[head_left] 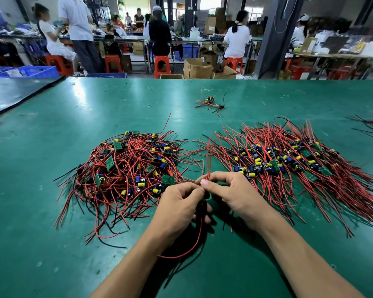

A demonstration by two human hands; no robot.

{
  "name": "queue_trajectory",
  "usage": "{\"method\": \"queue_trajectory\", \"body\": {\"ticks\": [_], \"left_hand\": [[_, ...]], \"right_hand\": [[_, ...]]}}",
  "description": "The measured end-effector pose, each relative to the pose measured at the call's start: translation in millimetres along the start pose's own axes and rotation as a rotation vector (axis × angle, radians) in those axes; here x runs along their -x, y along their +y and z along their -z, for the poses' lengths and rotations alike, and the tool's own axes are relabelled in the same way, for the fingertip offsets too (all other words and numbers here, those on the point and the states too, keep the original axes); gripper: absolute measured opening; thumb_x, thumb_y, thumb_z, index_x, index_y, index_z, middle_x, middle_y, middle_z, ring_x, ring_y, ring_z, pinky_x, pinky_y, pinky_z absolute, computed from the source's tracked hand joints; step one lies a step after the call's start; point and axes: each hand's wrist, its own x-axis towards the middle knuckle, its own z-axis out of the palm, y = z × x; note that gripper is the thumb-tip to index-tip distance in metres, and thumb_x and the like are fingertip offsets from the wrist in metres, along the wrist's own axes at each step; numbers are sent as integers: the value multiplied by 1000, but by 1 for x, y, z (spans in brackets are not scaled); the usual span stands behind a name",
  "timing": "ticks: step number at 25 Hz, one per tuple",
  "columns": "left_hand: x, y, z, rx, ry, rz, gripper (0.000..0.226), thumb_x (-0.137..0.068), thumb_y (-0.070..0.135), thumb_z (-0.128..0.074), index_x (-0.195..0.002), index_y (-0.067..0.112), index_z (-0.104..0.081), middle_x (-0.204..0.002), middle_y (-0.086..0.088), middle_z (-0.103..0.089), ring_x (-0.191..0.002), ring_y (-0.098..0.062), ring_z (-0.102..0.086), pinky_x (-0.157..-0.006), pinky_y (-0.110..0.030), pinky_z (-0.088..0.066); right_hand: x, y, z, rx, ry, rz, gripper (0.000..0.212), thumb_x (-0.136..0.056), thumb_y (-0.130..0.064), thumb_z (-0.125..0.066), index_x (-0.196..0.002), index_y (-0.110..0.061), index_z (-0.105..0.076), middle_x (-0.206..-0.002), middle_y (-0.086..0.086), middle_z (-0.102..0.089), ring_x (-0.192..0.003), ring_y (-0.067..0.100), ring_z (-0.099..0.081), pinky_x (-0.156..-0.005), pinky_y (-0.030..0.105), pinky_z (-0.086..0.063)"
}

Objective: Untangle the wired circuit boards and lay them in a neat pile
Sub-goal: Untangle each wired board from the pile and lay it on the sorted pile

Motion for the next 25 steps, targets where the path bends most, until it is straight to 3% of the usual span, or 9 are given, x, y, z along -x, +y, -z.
{"method": "queue_trajectory", "body": {"ticks": [3, 6, 14, 16, 18, 20, 23, 25], "left_hand": [[0, 2, -1, -27, -16, 4, 21, -95, 7, -53, -81, -3, -65, -65, -17, -68, -43, -21, -59, -40, -17, -42], [0, 3, -1, -38, -49, 16, 22, -93, 6, -54, -76, -3, -66, -63, -16, -67, -40, -21, -57, -39, -17, -40], [0, 4, 1, -66, -141, 37, 20, -89, 7, -53, -76, 6, -68, -64, -14, -69, -42, -20, -58, -42, -17, -39], [0, 5, 2, -72, -161, 43, 21, -90, 6, -53, -76, 8, -68, -65, -13, -69, -43, -21, -58, -42, -17, -39], [1, 6, 3, -67, -173, 46, 21, -91, 6, -52, -76, 9, -67, -65, -13, -69, -44, -21, -58, -43, -17, -40], [1, 7, 4, -59, -179, 52, 22, -91, 7, -52, -76, 9, -67, -66, -13, -69, -44, -21, -59, -43, -17, -40], [2, 8, 4, -65, -196, 68, 21, -93, 8, -53, -77, 10, -67, -66, -12, -69, -45, -21, -59, -43, -18, -40], [2, 8, 4, -62, -200, 70, 21, -93, 9, -53, -77, 10, -67, -66, -13, -69, -45, -21, -60, -43, -18, -40]], "right_hand": [[-4, 1, 1, 290, 197, 166, 8, -91, -19, -72, -87, -17, -79, -93, -5, -74, -87, 6, -68, -84, 22, -49], [-7, 1, 3, 389, 345, 257, 8, -90, -17, -72, -83, -19, -77, -94, -7, -72, -85, -3, -64, -78, 11, -43], [-15, 6, 11, 376, 687, 349, 10, -89, -19, -74, -81, -13, -75, -84, 0, -72, -77, 13, -64, -71, 14, -43], [-17, 6, 16, 292, 697, 302, 13, -89, -22, -74, -77, -17, -73, -74, -2, -69, -66, 15, -58, -65, 19, -43], [-18, 7, 17, 68, 646, 231, 21, -91, -24, -73, -72, -16, -68, -55, -3, -51, -48, 15, -42, -50, 28, -35], [-20, 5, 17, -192, 592, 176, 22, -92, -22, -71, -74, -11, -65, -55, 2, -38, -40, 10, -28, -43, 23, -26], [-20, -1, 19, -385, 556, 142, 22, -93, -17, -68, -74, -10, -61, -70, 9, -45, -36, 4, -22, -36, 17, -23], [-18, -4, 20, -478, 508, 127, 24, -94, -18, -65, -72, -12, -61, -64, 3, -50, -35, 3, -23, -36, 16, -21]]}}
